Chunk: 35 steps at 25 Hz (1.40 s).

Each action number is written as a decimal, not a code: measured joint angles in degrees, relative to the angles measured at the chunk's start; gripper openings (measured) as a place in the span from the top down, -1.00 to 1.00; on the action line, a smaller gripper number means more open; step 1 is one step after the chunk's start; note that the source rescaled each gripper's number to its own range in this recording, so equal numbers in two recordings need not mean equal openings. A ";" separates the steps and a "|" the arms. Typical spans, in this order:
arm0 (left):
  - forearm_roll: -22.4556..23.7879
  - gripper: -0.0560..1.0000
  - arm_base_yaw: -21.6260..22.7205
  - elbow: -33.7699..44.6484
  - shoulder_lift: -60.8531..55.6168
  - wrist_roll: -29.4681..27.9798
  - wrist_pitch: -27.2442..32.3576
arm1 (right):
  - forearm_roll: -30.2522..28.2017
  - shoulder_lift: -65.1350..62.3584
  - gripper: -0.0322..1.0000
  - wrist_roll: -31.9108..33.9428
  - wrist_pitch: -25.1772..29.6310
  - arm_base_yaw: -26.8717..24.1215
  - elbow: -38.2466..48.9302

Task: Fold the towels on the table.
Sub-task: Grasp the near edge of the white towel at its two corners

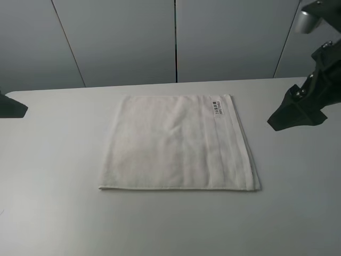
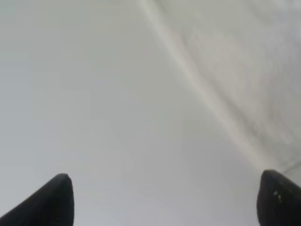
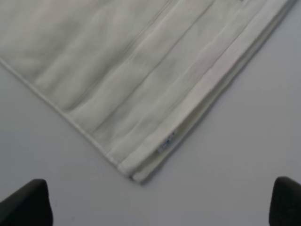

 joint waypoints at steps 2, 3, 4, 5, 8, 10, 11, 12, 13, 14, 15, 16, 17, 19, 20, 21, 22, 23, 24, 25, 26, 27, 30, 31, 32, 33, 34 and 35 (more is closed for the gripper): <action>4.47 -1.00 -5.48 -1.19 3.56 -1.70 -1.47 | 0.00 3.79 -1.00 -1.75 0.36 1.22 -0.71; 6.99 -1.00 -8.16 -2.18 5.64 -2.98 -1.94 | 0.23 5.57 -1.00 -3.04 0.54 1.72 -0.76; 9.56 -1.00 -10.56 -3.41 7.84 -3.95 -2.03 | 0.23 7.00 -1.00 -4.60 0.63 1.95 -0.79; 11.51 -1.00 -12.66 -4.54 9.76 -4.99 -2.07 | 0.23 8.71 -1.00 -6.16 0.76 2.28 -0.79; 17.15 -1.00 -17.62 -9.14 16.57 -5.73 -1.92 | 0.59 13.12 -1.00 -12.51 0.76 3.07 -0.79; 20.14 -1.00 -20.48 -11.95 21.66 -5.99 -0.77 | 0.82 15.73 -1.00 -16.32 0.76 3.74 -0.79; 21.55 -1.00 -22.06 -13.30 24.15 -6.08 -0.15 | 0.82 16.64 -1.00 -17.78 0.76 4.23 -0.79; 22.48 -1.00 -23.61 -14.29 26.14 -6.21 0.43 | 0.82 17.56 -1.00 -18.82 0.76 4.94 -0.79; 23.41 -1.00 -24.84 -15.28 28.39 -6.21 0.99 | 0.62 18.29 -1.00 -19.99 0.76 5.87 -0.79; 24.29 -1.00 -26.34 -15.93 30.47 -6.34 1.46 | -0.03 18.85 -1.00 -20.72 0.76 6.75 -0.79; 24.90 -1.00 -27.76 -16.36 32.02 -6.45 1.56 | -1.02 19.18 -1.00 -21.25 0.76 7.97 -0.79; 25.43 -1.00 -28.85 -16.60 33.67 -6.45 1.73 | -2.09 19.61 -1.00 -21.40 0.76 9.23 -0.79; 25.81 -1.00 -30.04 -16.60 35.07 -6.45 1.83 | -2.92 20.01 -1.00 -21.63 0.76 10.49 -0.79; 26.06 -1.00 -32.07 -16.60 37.00 -6.55 2.24 | -3.33 20.80 -1.00 -21.74 0.48 12.60 -0.79; 26.06 -1.00 -32.76 -16.60 37.71 -6.55 2.33 | -3.83 21.21 -1.00 -21.77 0.19 13.64 -0.79; 26.19 -1.00 -33.31 -16.60 38.18 -6.55 2.33 | -4.30 21.66 -1.00 -21.88 -0.41 14.40 -0.79; 26.49 -1.00 -33.79 -16.60 38.42 -6.55 2.33 | -4.58 21.95 -1.00 -21.91 -0.80 15.20 -0.79; 26.62 -1.00 -34.11 -16.60 38.55 -6.55 2.33 | -4.87 22.40 -1.00 -21.91 -1.26 15.89 -0.79; 26.85 -1.00 -34.35 -16.60 38.53 -6.16 2.33 | -5.30 23.05 -1.00 -22.01 -1.59 16.50 -0.89; 27.12 -1.00 -34.48 -16.60 38.53 -5.92 2.22 | -5.57 23.59 -1.00 -22.01 -2.00 16.85 -0.89; 27.40 -1.00 -34.48 -16.60 38.53 -5.79 2.22 | -5.69 24.33 -1.00 -22.01 -2.50 17.10 -0.89; 27.67 -1.00 -34.48 -16.60 38.58 -5.79 2.22 | -5.69 25.11 -1.00 -22.01 -2.95 17.35 -0.89; 28.02 -1.00 -34.48 -16.60 38.81 -5.58 2.22 | -5.69 27.14 -1.00 -22.01 -4.82 17.60 -0.89; 28.16 -1.00 -34.48 -16.60 38.81 -5.58 2.22 | -5.79 27.71 -1.00 -22.01 -5.26 17.60 -0.89; 28.25 -1.00 -34.48 -16.60 38.85 -5.58 2.22 | -5.79 28.03 -1.00 -22.01 -5.74 17.60 -0.89; 28.25 -1.00 -34.48 -16.60 38.95 -5.58 2.22 | -5.79 28.46 -1.00 -22.01 -6.11 17.60 -0.89; 28.25 -1.00 -34.60 -16.60 39.35 -5.58 2.22 | -5.79 28.73 -1.00 -22.01 -6.33 17.60 -0.89; 28.37 -1.00 -34.87 -16.60 39.82 -5.58 2.22 | -5.79 29.01 -1.00 -22.01 -6.46 17.60 -0.89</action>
